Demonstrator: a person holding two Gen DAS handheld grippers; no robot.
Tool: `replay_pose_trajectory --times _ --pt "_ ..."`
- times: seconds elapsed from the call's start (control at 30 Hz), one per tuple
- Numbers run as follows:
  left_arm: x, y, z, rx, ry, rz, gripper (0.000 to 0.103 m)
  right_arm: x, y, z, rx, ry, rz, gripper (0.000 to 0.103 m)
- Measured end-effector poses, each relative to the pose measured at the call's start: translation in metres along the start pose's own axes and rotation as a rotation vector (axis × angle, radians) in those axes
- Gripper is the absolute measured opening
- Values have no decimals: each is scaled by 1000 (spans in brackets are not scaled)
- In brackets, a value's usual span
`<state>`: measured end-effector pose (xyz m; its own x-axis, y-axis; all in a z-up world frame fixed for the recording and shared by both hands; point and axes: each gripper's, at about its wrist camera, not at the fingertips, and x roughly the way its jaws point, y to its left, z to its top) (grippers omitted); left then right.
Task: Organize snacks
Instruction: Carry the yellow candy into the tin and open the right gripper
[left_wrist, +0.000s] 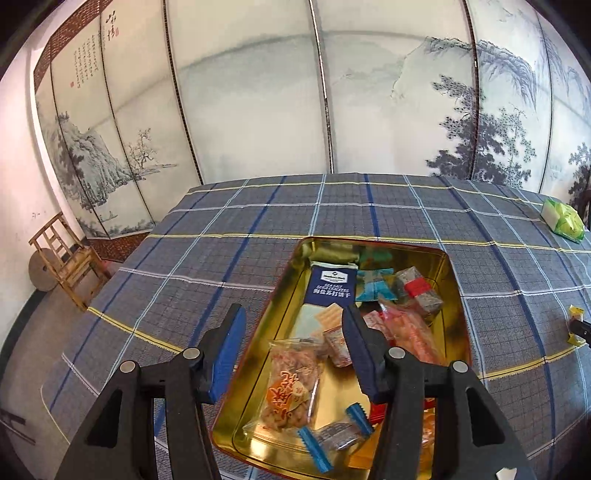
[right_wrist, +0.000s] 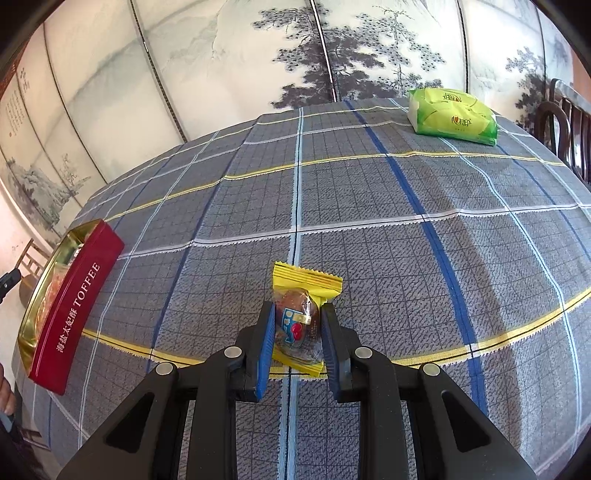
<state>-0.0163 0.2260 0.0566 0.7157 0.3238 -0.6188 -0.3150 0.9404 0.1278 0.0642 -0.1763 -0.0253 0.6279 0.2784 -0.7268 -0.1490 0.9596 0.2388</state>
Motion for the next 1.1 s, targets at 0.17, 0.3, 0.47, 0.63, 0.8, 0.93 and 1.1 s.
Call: replay_pose_trajectory --times 0.17,0.3,0.47,0.63,0.8,0.93,1.1 --pt "5 26 -9 -27 -19 36 63 -2 7 -3 3 -5 -15 25" --pt "8 39 -17 -35 -50 52 66 -4 17 -4 1 -1 -6 25" --pt "15 52 -23 -62 -75 33 70 -10 40 -3 -27 -10 14 25" --pt "23 60 -29 -91 -79 27 70 -19 73 2 -66 -21 70 25" --pt "32 69 -33 -130 -57 12 70 -32 120 6 -137 -38 147 25" --pt "34 75 -33 -159 -52 12 71 -39 161 11 -204 -46 207 25" --pt "37 78 -34 -187 -42 5 72 -38 208 13 -267 -36 275 25"
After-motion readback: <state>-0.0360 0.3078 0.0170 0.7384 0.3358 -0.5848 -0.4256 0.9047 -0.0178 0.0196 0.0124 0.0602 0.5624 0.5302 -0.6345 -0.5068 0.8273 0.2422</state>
